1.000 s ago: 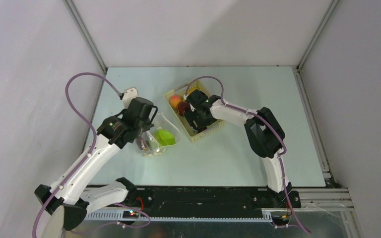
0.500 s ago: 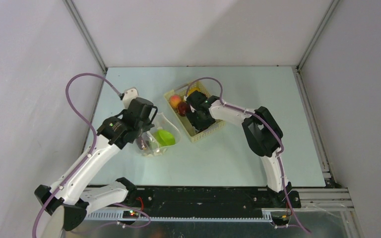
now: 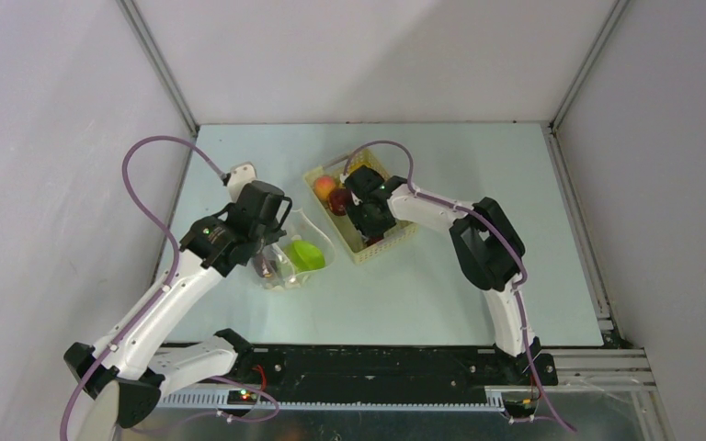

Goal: Place the food in the zip-top bag and seal the zipper
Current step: Pick up the fake fruit from the bin, then place the fake fruit in the zipper food storage bag.

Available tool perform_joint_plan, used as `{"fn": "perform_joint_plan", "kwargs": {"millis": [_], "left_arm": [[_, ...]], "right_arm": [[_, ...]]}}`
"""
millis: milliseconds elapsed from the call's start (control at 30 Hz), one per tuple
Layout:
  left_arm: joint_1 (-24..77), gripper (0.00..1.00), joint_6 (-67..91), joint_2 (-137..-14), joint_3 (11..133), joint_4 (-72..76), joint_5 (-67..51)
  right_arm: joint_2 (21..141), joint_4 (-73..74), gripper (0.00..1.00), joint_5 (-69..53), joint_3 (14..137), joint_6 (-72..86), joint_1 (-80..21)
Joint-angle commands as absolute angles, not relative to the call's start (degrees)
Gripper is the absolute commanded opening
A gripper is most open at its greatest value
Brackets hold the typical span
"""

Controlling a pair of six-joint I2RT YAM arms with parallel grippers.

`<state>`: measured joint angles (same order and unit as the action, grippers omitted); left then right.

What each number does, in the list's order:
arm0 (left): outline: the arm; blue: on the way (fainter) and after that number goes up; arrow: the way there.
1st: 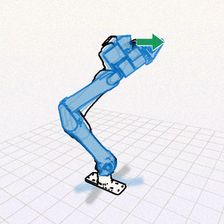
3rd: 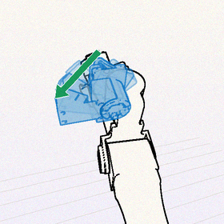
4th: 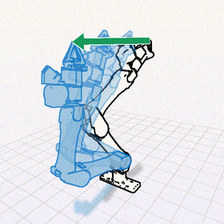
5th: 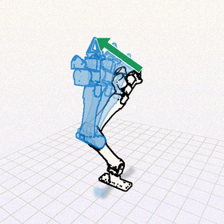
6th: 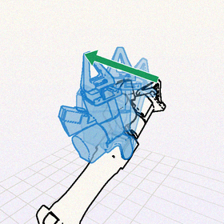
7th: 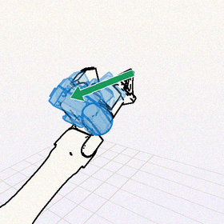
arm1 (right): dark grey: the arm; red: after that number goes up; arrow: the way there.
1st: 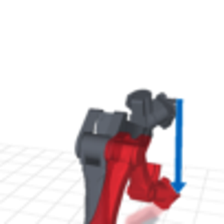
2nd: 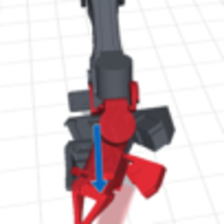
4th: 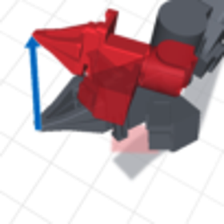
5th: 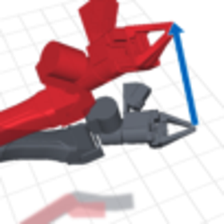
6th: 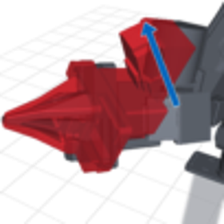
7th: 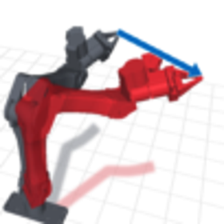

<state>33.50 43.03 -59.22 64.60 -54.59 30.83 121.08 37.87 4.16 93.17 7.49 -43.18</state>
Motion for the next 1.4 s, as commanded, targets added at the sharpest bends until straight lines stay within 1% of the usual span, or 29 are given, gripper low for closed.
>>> {"fn": "perform_joint_plan", "kwargs": {"millis": [0, 233, 500, 700, 867, 1000, 1133, 1200, 1367], "left_arm": [[33.04, 0.0, 42.64, -58.2, 64.51, -53.61, 30.51], [33.05, 0.0, 42.67, -57.94, 64.35, -53.59, 29.55], [33.03, 0.0, 42.64, -57.87, 64.33, -53.09, 27.91], [33.04, 0.0, 42.63, -57.56, 64.3, -51.83, 25.4], [33.05, 0.0, 42.63, -57.13, 64.16, -51.28, 24.47], [33.03, 0.0, 42.63, -56.94, 64.33, -51.27, 23.83], [33.04, 0.0, 42.54, -56.53, 64.21, -51.15, 23.07], [33.03, 0.0, 42.54, -56.19, 64.12, -51.21, 22.82], [33.05, 0.0, 43.14, -54.79, 63.06, -49.51, 19.01]], "right_arm": [[115.52, 36.13, 0.31, 5.36, 95.16, 8.59, -43.2], [106.97, 31.78, 0.28, 3.85, 90.63, 10.89, -42.48], [96.34, 26.87, 0.27, 2.11, 84.05, 12.49, -41.97], [87.56, 21.45, 0.27, -3.09, 76.93, 15.61, -42.28], [81.91, 13.29, 0.27, -8.46, 71.87, 17.27, -45.8], [80.81, 6.68, 0.27, -8.06, 69.4, 17.37, -50.88], [82.92, 1.33, 0.28, -4.65, 69.02, 17.84, -55.02], [84.25, -0.76, 0.31, -1.78, 69.05, 20.01, -56.44], [88.19, -2.12, 0.31, 8.53, 70.76, 20.61, -60.18]]}}
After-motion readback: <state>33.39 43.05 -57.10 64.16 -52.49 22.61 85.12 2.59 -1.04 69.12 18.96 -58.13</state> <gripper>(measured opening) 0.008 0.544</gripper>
